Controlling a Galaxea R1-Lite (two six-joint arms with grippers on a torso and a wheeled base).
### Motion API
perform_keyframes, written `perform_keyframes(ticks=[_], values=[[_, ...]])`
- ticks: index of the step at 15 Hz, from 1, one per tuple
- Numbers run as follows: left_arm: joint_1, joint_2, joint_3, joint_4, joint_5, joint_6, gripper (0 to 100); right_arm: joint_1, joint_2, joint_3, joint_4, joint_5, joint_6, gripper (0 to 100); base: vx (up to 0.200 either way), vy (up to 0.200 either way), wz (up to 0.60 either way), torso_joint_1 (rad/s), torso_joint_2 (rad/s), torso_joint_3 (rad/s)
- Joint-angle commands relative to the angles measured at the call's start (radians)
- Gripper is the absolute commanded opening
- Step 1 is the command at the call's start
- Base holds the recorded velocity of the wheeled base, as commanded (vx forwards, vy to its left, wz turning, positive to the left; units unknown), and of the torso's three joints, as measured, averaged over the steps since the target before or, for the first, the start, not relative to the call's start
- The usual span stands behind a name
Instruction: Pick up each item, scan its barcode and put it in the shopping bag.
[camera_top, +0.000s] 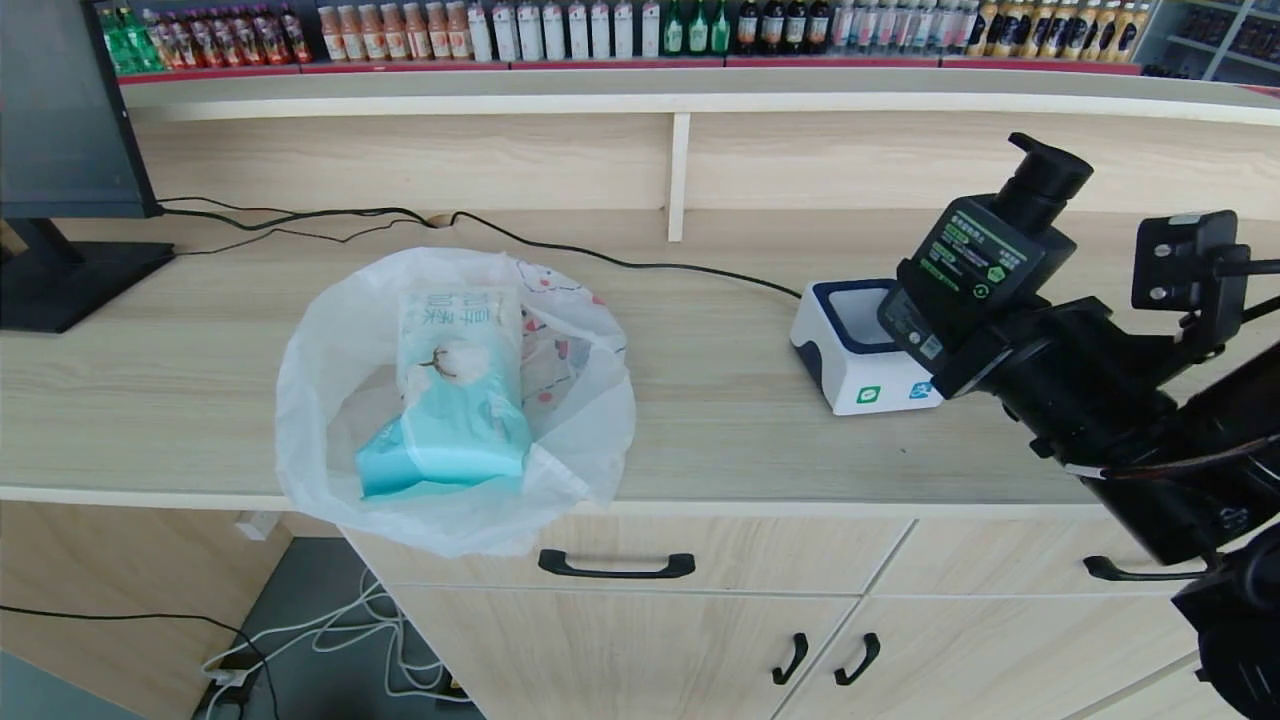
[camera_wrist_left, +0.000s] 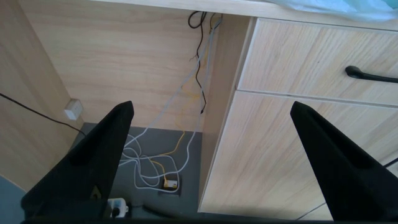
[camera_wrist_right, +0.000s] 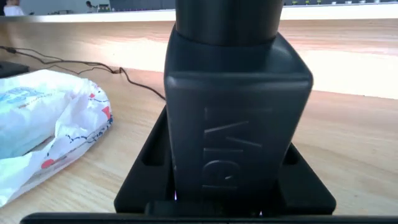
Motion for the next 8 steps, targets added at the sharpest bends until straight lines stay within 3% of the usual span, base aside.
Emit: perform_keyframes(ticks=[1,4,7,8], values=[[0.0,0.0,0.0,0.0,0.0,-0.001,100,0.018,-0.019,0.009,-0.001,-0.02,0.012,0,0.0,0.0,0.0,0.0,0.0,0.0],[0.0,0.0,0.0,0.0,0.0,-0.002,100,0.09,-0.037,0.015,-0.001,-0.095,0.044,0,0.0,0.0,0.0,0.0,0.0,0.0],[0.0,0.0,0.0,0.0,0.0,-0.002,100,0.11,-0.05,0.028,-0.001,-0.138,0.055,0,-0.2,0.0,0.0,0.007,0.0,0.004],[0.0,0.0,0.0,0.0,0.0,-0.002,100,0.108,-0.057,0.014,-0.001,-0.138,0.051,0,0.0,0.0,0.0,0.0,0.0,0.0]])
